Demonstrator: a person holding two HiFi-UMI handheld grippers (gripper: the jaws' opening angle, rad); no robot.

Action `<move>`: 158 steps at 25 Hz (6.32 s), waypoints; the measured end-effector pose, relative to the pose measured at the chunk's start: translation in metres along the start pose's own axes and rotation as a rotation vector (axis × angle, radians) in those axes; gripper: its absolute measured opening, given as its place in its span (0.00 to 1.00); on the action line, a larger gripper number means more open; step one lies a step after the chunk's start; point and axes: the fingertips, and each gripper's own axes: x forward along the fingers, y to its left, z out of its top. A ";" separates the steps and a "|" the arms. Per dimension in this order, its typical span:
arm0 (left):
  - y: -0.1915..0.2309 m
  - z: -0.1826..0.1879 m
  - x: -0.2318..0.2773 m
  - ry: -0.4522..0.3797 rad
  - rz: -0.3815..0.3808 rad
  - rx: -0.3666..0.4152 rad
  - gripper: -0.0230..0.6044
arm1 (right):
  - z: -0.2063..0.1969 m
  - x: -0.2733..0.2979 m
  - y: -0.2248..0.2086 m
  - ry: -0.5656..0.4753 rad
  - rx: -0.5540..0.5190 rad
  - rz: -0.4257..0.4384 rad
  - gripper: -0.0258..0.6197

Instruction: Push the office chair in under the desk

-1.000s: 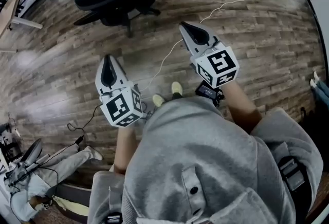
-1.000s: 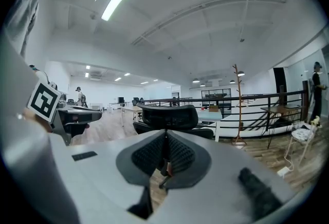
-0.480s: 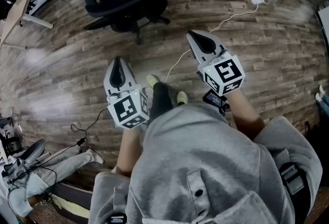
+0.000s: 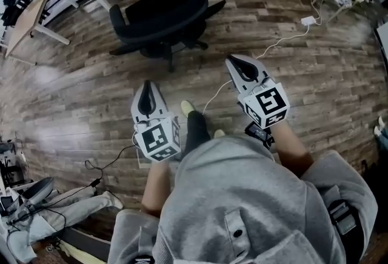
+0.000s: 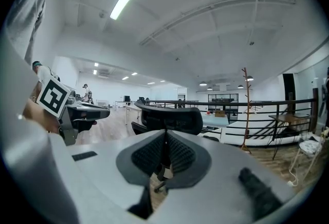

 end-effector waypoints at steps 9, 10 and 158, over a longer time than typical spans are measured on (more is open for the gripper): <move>0.031 0.001 0.048 0.013 0.018 -0.010 0.08 | 0.008 0.052 -0.017 0.013 -0.043 0.010 0.09; 0.035 0.001 0.054 0.014 0.022 -0.011 0.08 | 0.010 0.058 -0.020 0.013 -0.040 0.011 0.09; 0.330 -0.015 0.636 0.226 -0.006 -0.024 0.06 | -0.023 0.571 -0.306 0.211 0.138 -0.382 0.09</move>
